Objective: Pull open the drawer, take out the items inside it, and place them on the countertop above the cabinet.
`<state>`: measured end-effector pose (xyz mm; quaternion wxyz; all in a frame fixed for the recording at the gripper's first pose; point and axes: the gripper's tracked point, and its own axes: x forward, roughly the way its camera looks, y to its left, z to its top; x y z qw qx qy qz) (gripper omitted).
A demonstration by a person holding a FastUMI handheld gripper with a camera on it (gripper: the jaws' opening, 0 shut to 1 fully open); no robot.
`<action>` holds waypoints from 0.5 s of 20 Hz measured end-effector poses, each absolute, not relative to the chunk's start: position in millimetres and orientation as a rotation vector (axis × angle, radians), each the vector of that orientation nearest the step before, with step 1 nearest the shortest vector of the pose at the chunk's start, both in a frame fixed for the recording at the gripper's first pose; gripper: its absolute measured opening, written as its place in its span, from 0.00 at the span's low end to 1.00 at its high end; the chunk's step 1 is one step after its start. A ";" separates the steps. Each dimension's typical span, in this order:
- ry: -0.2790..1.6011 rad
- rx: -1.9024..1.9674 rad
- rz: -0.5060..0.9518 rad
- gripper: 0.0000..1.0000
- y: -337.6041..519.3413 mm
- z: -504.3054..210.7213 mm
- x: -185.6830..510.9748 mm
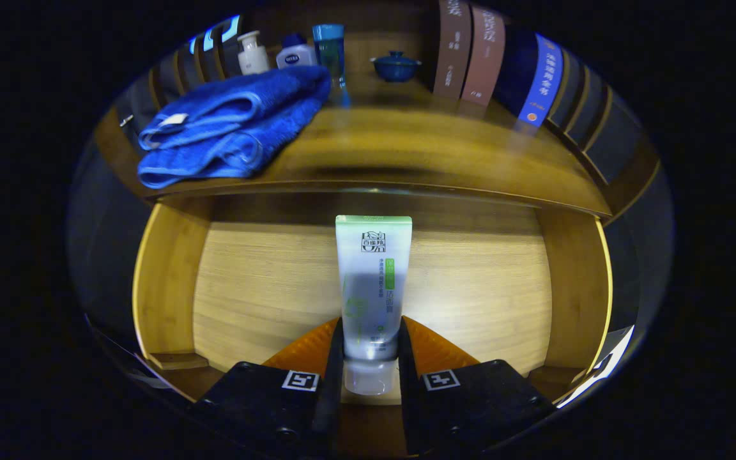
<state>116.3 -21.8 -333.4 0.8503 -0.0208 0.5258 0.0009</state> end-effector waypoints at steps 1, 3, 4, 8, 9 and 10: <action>1.087 -0.035 0.015 0.44 -22.4 -331.3 117.1; 1.038 -0.028 0.032 0.44 -22.9 -319.2 123.4; 1.009 -0.027 0.035 0.44 -22.8 -311.0 129.4; 0.912 -0.007 0.034 0.44 -18.3 -289.8 159.0; 0.900 -0.006 0.029 0.44 -18.5 -285.9 170.2; 0.892 -0.009 0.026 0.44 -19.8 -284.4 180.5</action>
